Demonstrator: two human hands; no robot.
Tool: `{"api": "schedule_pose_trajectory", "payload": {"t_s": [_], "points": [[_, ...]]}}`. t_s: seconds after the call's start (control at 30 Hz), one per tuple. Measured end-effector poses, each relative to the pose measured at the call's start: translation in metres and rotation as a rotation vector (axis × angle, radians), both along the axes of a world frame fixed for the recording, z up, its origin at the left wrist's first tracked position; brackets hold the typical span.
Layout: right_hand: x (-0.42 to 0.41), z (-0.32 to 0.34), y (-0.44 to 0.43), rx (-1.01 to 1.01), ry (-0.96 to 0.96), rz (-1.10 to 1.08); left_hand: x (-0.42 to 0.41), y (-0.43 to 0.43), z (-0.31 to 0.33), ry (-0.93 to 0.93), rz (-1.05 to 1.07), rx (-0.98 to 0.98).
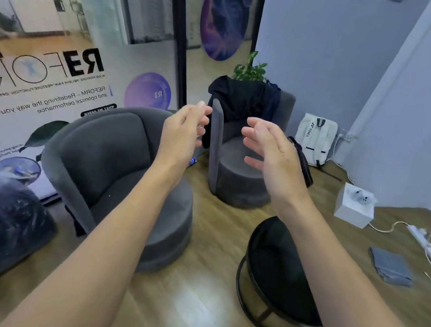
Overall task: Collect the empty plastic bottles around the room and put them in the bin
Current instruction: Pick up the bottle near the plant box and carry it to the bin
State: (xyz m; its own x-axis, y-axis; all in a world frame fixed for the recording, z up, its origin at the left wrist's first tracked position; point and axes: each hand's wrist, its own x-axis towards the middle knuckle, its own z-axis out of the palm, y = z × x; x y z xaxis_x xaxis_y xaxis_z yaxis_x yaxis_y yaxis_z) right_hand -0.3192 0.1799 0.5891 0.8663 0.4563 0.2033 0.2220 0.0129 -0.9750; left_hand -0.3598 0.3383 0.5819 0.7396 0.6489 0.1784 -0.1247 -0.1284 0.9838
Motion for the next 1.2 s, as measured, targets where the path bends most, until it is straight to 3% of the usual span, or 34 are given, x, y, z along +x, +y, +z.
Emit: {"api": "schedule_pose_trajectory", "payload": {"t_s": [0.5,0.9,1.2], "points": [[0.303,-0.031,0.195,-0.018,0.094,0.198,0.273,0.188,-0.025,0.1,0.211,-0.038],[0.503,-0.05,0.388,-0.078,0.114,0.236,0.486,0.368,-0.055,0.139,0.237,-0.077],[0.655,-0.111,0.537,-0.106,0.254,0.301,0.629,0.492,-0.119,0.286,0.277,-0.069]]}}
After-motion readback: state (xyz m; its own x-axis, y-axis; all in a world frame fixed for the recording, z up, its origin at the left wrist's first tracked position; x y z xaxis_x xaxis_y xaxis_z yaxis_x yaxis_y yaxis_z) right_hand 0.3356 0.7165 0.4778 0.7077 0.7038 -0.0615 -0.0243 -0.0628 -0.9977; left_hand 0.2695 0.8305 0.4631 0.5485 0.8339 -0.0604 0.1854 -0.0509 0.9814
